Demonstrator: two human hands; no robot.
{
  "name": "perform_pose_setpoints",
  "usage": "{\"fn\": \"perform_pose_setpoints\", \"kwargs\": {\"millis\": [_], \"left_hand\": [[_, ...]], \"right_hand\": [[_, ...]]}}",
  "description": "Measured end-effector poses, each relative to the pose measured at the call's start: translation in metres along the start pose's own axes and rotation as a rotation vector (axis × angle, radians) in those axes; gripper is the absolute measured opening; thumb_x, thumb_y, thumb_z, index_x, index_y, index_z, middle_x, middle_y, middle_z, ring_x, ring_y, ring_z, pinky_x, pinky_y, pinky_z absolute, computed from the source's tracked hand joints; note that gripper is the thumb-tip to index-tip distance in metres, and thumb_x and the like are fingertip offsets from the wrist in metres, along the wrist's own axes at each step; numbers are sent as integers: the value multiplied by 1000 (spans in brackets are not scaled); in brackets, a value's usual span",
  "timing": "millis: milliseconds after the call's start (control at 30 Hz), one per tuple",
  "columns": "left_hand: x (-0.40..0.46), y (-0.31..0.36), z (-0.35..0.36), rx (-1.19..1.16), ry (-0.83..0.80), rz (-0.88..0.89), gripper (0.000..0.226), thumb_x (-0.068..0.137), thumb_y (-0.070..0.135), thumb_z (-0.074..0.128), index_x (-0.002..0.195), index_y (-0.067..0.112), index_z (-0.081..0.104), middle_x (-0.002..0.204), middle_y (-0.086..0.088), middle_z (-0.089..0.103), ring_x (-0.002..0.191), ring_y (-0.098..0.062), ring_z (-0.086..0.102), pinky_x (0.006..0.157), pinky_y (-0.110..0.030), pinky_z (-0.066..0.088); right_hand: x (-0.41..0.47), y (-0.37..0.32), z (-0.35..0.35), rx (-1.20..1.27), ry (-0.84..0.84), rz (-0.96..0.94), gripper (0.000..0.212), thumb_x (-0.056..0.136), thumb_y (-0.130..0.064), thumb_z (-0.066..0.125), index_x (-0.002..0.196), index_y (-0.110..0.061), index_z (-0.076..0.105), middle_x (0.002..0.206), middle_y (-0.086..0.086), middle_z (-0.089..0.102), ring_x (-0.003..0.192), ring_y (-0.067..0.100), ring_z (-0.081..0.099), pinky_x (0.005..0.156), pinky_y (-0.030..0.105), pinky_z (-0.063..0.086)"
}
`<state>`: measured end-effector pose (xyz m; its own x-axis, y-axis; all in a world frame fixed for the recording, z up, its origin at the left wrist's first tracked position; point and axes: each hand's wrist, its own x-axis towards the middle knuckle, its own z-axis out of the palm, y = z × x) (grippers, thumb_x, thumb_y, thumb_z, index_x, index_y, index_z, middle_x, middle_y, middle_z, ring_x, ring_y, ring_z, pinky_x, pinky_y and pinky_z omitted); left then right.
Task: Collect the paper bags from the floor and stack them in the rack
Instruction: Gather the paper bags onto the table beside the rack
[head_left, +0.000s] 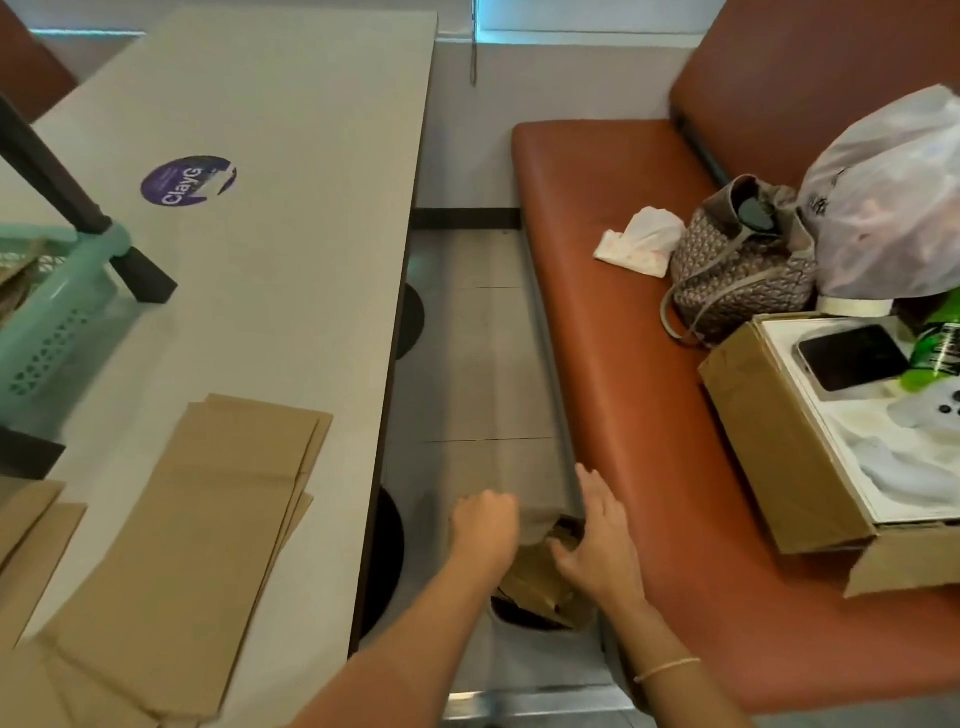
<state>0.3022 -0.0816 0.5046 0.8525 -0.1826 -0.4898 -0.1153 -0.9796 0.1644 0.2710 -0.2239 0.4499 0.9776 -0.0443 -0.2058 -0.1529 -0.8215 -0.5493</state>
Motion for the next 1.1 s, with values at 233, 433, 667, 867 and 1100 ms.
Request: {"fn": "perform_pose_setpoints", "kwargs": {"millis": [233,433,667,867,1100], "left_hand": [[13,6,11,65,-44,25,38,92,11,45,130,15,46,132,-12,49,129,-29,34,117,-50,3],[14,1,-15,32,46,70,36,93,22,50,128,11,47,132,-13,47,129,-29,31,117,-50,2],[-20,-20,-89,-250,341,213,35,95,24,50,128,15,52,131,-4,52,127,-21,37,108,-31,25],[-65,-105,-147,-388,565,-246,39,90,30,57,127,21,52,127,-4,54,122,-24,41,96,-34,39],[-91,-187,-145,-379,242,-703,92,68,54,74,137,10,32,135,-14,40,126,-31,35,97,-38,37]], "right_hand": [[15,10,17,-334,-213,-60,38,91,-12,44,123,-27,57,114,-6,65,104,16,60,82,28,47],[13,36,42,-328,-341,129,48,92,-3,38,137,-19,38,127,5,56,113,21,55,89,29,45],[23,-17,31,-207,-246,137,50,93,-11,42,143,-19,34,139,6,48,124,22,49,99,33,42],[36,-132,-22,93,80,-69,44,91,-13,51,135,-16,47,130,6,55,113,22,56,94,32,43],[34,-223,-42,150,106,-293,39,91,-20,57,130,-15,53,127,4,57,114,19,53,96,30,42]]}}
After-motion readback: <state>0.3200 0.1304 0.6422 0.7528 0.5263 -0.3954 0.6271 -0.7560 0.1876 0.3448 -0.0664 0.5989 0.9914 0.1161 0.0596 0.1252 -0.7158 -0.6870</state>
